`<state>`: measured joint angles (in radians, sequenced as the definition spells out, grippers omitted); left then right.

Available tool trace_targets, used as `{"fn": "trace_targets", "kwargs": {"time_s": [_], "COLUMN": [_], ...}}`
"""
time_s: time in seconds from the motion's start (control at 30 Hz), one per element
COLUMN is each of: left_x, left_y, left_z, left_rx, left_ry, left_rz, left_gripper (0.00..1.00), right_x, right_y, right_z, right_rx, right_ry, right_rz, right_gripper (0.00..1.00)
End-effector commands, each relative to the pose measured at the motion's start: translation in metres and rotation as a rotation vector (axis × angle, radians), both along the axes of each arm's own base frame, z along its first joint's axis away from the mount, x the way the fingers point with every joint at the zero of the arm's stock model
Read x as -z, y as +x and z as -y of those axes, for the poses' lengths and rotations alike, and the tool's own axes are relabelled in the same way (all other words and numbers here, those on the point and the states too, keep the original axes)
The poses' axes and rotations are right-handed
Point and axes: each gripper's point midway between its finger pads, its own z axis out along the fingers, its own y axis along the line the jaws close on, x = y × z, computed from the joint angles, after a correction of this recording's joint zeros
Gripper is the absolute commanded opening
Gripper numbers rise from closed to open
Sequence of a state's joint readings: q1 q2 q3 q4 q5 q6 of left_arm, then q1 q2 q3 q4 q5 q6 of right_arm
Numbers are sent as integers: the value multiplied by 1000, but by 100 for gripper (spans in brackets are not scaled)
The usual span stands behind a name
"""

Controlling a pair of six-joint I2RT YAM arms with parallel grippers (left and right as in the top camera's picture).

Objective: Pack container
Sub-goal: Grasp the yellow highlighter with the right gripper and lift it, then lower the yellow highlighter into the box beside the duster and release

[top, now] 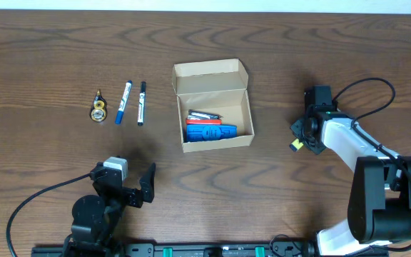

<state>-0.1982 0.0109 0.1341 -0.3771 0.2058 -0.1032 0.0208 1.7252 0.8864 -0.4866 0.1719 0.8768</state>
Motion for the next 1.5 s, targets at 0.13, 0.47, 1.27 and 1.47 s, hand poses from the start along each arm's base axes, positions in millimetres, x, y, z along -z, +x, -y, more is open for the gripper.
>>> {"fn": "trace_targets", "kwargs": {"time_s": [0.13,0.47,1.27,1.47], "left_x": [9,9,9,9], "left_y": [0,0,0,0], "left_z": [1,1,1,1], "left_rx": [12,12,12,12], "left_ry": [15,14,14,14], "left_rz": [-10,-11,-10,-11], "left_gripper": [95,95,95,95], "right_x": [-11,-153,-132,-102], "right_y": [15,89,39,37], "right_z": [-19,-67,-218,-211], "right_rx": [-125,-534,-1145,-1067], "right_ry": [96,54,70,71], "right_rz": [-10,296,145,44], "right_gripper": [1,1,1,1]}}
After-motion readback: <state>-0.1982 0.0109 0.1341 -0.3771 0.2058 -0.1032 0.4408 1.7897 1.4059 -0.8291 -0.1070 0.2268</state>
